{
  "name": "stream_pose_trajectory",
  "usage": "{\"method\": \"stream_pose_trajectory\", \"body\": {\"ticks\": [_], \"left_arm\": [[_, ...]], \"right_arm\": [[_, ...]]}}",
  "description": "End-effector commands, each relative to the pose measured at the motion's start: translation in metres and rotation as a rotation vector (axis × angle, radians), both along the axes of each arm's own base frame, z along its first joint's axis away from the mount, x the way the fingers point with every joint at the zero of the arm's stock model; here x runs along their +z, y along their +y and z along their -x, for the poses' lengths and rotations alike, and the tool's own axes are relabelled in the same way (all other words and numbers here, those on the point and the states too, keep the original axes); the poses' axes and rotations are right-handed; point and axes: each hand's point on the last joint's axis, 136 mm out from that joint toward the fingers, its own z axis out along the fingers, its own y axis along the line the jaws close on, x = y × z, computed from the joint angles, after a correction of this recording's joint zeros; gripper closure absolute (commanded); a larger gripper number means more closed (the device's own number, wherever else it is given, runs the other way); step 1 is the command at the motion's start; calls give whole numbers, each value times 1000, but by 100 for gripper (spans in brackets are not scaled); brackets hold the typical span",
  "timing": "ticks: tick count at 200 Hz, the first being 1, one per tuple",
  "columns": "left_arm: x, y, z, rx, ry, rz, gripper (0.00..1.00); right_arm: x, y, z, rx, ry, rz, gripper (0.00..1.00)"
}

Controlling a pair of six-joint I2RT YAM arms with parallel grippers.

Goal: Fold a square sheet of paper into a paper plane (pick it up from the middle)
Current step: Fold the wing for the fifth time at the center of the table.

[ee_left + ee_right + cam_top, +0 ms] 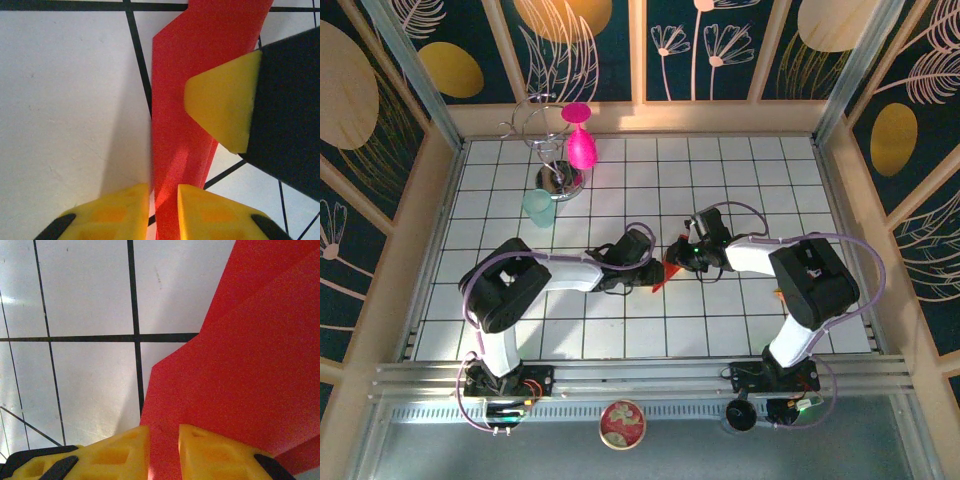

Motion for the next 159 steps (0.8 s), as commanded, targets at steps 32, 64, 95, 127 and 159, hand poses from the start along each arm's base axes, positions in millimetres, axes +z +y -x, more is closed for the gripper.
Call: {"method": "stream_pose_trajectory", "body": {"ticks": [32,64,95,127,159], "left_arm": [[49,17,-13,103,-104,22,77],[58,-9,-3,13,-78,155,84],[39,-22,1,-29,-25,145,91],[23,-25,1,-39,9,101,96],[9,-22,-1,-29,30,57,97]], "right_arm": [[-2,-4,4,13,7,19,83],[-3,-3,6,16,8,10,85],[-4,-3,6,20,8,9,88],[-6,-3,6,20,16,11,91],[-8,-4,6,21,18,17,92]]}}
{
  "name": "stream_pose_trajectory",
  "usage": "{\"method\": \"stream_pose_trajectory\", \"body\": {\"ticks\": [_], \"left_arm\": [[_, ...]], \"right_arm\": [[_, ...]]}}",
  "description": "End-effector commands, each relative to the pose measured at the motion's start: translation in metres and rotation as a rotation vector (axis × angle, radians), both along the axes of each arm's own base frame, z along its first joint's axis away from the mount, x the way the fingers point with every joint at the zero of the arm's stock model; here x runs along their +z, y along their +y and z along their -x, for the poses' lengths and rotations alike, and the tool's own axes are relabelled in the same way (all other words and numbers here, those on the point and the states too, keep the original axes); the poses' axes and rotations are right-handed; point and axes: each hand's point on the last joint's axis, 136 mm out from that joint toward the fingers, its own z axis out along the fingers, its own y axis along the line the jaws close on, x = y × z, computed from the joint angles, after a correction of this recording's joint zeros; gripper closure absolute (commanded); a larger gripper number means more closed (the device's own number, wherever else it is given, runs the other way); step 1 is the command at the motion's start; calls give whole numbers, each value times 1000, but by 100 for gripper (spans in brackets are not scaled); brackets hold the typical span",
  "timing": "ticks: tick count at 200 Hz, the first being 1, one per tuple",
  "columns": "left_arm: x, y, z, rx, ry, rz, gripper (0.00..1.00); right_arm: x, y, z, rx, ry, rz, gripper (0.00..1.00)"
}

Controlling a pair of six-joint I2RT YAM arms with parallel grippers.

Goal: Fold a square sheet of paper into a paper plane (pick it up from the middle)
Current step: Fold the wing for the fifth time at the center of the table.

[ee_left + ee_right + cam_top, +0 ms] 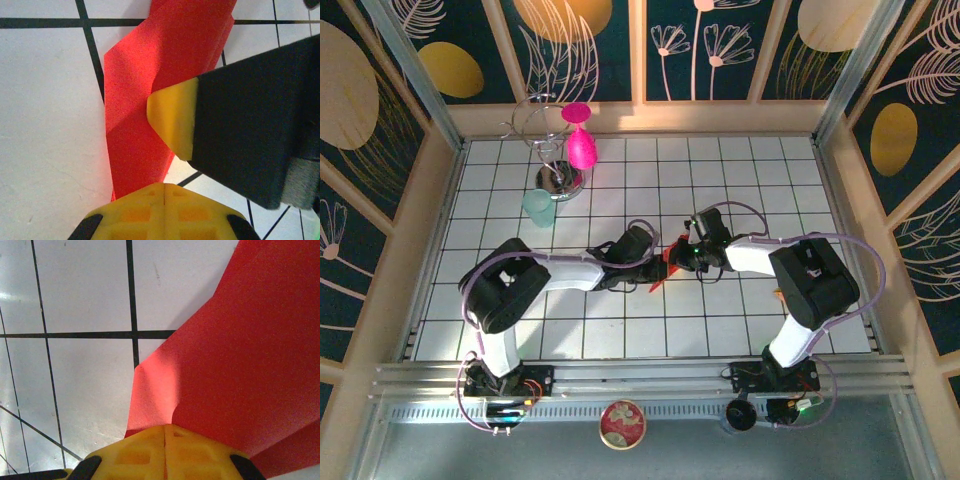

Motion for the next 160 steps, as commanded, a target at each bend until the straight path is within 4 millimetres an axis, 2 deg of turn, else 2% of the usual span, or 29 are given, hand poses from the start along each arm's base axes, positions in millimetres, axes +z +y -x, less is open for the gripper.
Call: {"method": "stream_pose_trajectory", "body": {"ticks": [1,31,34,40,160], "left_arm": [[-4,-5,0,-16,14,-20,97],[-13,0,1,-10,27,-54,97],[-4,-7,-5,-8,11,-39,97],[-6,-6,-6,-4,12,-50,97],[-35,5,9,-22,80,-122,99]], "right_arm": [[-7,-4,5,8,22,10,92],[-8,-5,5,6,24,18,92],[-8,-5,5,6,23,18,92],[-7,-4,5,6,21,17,92],[-19,-10,7,-7,50,57,93]]}}
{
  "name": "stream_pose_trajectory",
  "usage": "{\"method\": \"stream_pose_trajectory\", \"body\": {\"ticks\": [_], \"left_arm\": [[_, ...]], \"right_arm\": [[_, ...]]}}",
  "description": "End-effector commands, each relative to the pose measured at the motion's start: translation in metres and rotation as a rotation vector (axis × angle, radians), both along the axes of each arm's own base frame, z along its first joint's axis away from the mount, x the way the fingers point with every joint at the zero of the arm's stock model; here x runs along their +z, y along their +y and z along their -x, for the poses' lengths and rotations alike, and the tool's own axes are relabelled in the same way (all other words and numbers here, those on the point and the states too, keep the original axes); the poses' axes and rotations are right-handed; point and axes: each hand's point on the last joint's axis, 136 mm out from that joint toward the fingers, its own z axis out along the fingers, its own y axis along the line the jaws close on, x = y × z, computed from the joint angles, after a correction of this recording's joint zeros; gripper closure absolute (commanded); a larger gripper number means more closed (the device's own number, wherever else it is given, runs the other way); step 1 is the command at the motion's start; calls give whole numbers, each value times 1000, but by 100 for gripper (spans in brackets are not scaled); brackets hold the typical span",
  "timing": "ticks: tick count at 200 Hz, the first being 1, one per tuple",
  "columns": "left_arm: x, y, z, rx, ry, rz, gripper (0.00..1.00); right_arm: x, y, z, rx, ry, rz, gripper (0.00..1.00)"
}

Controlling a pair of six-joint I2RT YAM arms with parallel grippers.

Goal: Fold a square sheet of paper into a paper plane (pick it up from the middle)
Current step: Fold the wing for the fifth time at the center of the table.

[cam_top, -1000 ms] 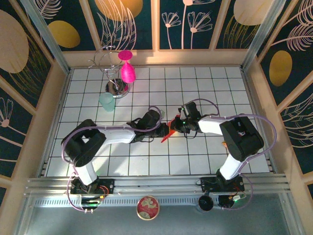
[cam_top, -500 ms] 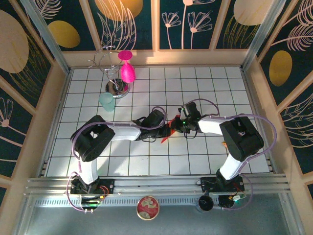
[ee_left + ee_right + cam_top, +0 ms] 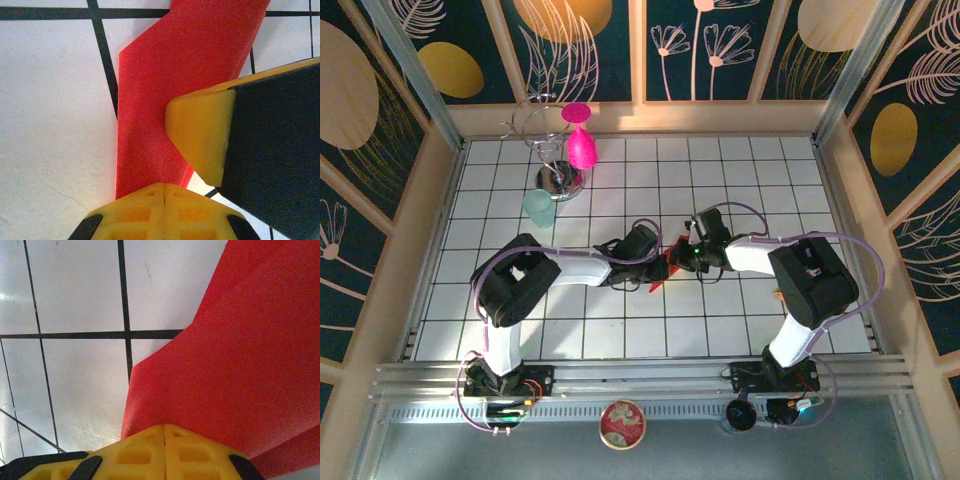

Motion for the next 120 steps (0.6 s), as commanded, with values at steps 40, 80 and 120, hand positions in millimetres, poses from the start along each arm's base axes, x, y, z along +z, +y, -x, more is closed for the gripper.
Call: {"method": "stream_pose_trajectory", "body": {"ticks": [40,80,120], "left_arm": [[-23,15,19,-30,46,-110,100],[-29,28,33,-43,60,-165,100],[-30,40,48,-57,69,-208,100]], "right_arm": [[-25,-13,8,-16,63,83,93],[-37,-20,10,-34,92,123,94],[-44,-25,11,-52,110,144,94]]}}
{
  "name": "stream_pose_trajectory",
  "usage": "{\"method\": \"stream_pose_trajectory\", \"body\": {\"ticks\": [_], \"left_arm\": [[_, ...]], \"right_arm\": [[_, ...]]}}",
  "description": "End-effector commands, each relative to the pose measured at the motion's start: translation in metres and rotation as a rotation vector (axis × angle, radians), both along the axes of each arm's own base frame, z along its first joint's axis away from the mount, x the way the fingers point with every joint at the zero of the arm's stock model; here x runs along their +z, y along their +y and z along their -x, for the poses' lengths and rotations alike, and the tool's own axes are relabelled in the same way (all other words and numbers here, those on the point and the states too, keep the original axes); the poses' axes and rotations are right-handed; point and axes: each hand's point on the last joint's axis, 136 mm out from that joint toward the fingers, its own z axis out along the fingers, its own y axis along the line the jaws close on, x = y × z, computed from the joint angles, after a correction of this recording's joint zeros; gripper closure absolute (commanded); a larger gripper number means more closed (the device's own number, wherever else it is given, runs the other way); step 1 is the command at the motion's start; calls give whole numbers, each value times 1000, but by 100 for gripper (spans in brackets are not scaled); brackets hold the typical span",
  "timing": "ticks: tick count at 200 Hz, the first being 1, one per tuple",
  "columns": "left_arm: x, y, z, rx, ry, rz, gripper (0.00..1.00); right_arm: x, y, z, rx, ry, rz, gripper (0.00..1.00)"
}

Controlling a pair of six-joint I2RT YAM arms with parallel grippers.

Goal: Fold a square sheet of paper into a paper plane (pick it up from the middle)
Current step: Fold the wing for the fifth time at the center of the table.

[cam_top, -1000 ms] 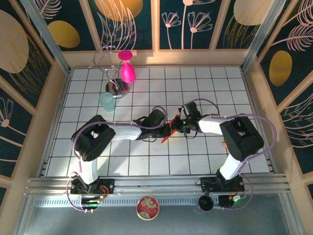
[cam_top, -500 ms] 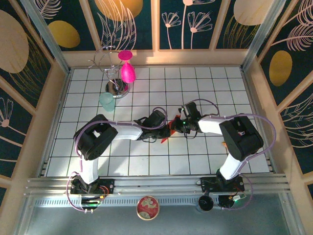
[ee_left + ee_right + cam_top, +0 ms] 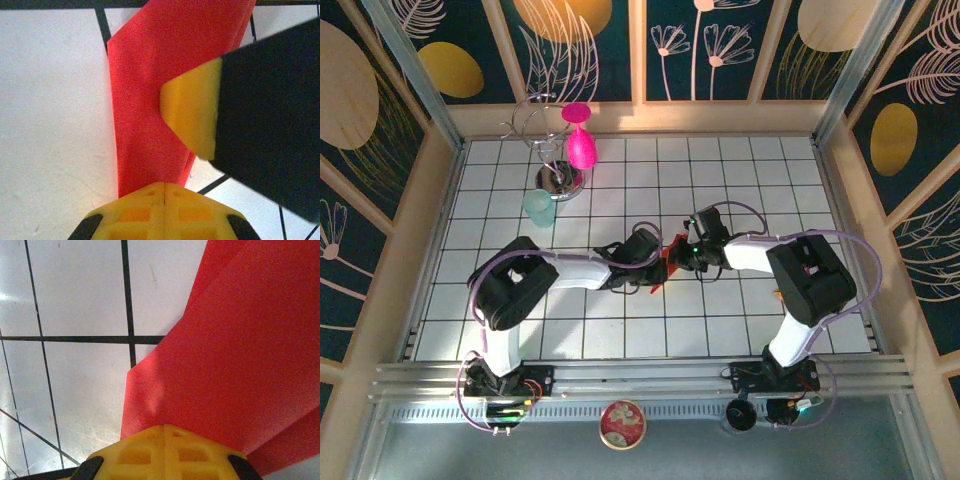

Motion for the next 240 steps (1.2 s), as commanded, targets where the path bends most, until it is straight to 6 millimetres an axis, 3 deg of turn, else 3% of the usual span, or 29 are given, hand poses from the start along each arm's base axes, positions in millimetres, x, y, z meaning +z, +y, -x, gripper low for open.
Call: {"method": "stream_pose_trajectory", "body": {"ticks": [1,115,155,178,212,229,240], "left_arm": [[-29,35,39,-39,108,-161,100],[-43,70,80,-52,160,-253,100],[-46,99,89,-59,149,-350,100],[-12,88,76,-46,64,-274,100],[53,55,46,2,-100,-74,100],[71,41,35,23,-144,3,100],[71,35,32,34,-143,29,100]], "right_arm": [[-41,-27,14,-52,103,144,94],[-44,-28,15,-59,111,147,94],[-41,-26,15,-55,107,138,95],[-33,-19,15,-33,90,115,95],[-10,5,16,18,40,45,95],[0,17,18,43,24,11,95],[5,22,17,50,16,-18,94]]}}
